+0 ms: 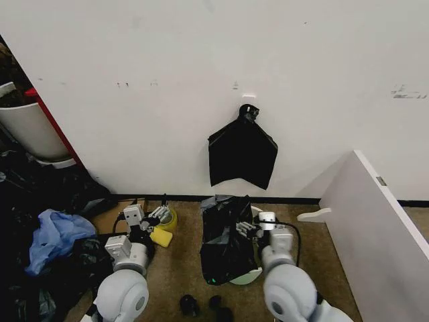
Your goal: Place the garbage bag over the trash bin.
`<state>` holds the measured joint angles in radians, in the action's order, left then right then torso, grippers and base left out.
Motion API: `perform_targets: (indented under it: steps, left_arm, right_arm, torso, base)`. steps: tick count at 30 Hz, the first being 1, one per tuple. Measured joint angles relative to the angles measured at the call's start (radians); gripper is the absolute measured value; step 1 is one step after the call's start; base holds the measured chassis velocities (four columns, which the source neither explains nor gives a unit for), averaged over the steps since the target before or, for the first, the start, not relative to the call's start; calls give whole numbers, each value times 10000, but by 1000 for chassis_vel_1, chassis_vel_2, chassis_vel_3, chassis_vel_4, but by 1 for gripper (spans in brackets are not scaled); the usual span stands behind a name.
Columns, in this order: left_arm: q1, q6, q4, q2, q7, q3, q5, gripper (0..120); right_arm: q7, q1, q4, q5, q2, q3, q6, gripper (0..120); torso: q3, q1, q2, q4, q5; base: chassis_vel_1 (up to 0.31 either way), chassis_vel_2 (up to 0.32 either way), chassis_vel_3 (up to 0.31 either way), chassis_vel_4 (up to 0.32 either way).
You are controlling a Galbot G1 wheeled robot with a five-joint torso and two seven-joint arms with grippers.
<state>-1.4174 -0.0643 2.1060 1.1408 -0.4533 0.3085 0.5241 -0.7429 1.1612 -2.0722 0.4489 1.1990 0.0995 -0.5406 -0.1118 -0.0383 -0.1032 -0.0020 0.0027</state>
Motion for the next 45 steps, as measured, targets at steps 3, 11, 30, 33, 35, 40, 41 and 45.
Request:
perform_targets:
  steps: [3, 11, 30, 33, 35, 40, 41, 45]
  left_arm:
    - [4, 9, -62, 3, -5, 43, -1, 100]
    - [45, 79, -169, -48, -29, 75, 12, 100]
    - [170, 106, -471, -120, -7, -262, -13, 100]
    - [120, 112, -470, -113, -7, -250, -34, 100]
    - [70, 114, -453, -100, -6, -228, -82, 100]
    - [5, 118, -418, -40, -7, -203, -165, 100]
    - [-23, 120, -411, -21, -6, -202, -194, 100]
    - [-76, 124, -392, 50, -6, -218, -273, 100]
  right_arm:
    - [-43, -436, 274, 189, 465, 210, 76, 91]
    - [-703, -865, 951, 1078, 1113, 364, -222, 63]
    - [297, 330, 57, -742, 465, 84, 572, 8]
    - [316, 398, -23, -1077, 478, 121, 562, 16]
    - [187, 421, 17, -1266, 552, 134, 480, 25]
    - [-309, 368, 263, -1334, 755, 43, 206, 43]
    - [-510, 309, 370, -1235, 824, 16, 150, 46]
    - [-890, 17, 731, -389, 1111, -139, 147, 49]
  torso:
    - [0, 0, 0, 2, -2]
    - [1, 0, 0, 1, 0]
    - [2, 0, 0, -1, 1]
    - [2, 1, 0, -1, 0]
    - [2, 0, 0, 0, 1]
    - [2, 1, 0, -1, 0]
    - [2, 0, 0, -1, 0]
    - [2, 0, 0, 0, 0]
  base:
    - [0, 0, 0, 0]
    - [0, 0, 0, 0]
    - [0, 0, 0, 0]
    - [0, 0, 0, 0]
    - [0, 0, 0, 0]
    - [0, 0, 0, 0]
    - [0, 0, 0, 0]
    - [0, 0, 0, 0]
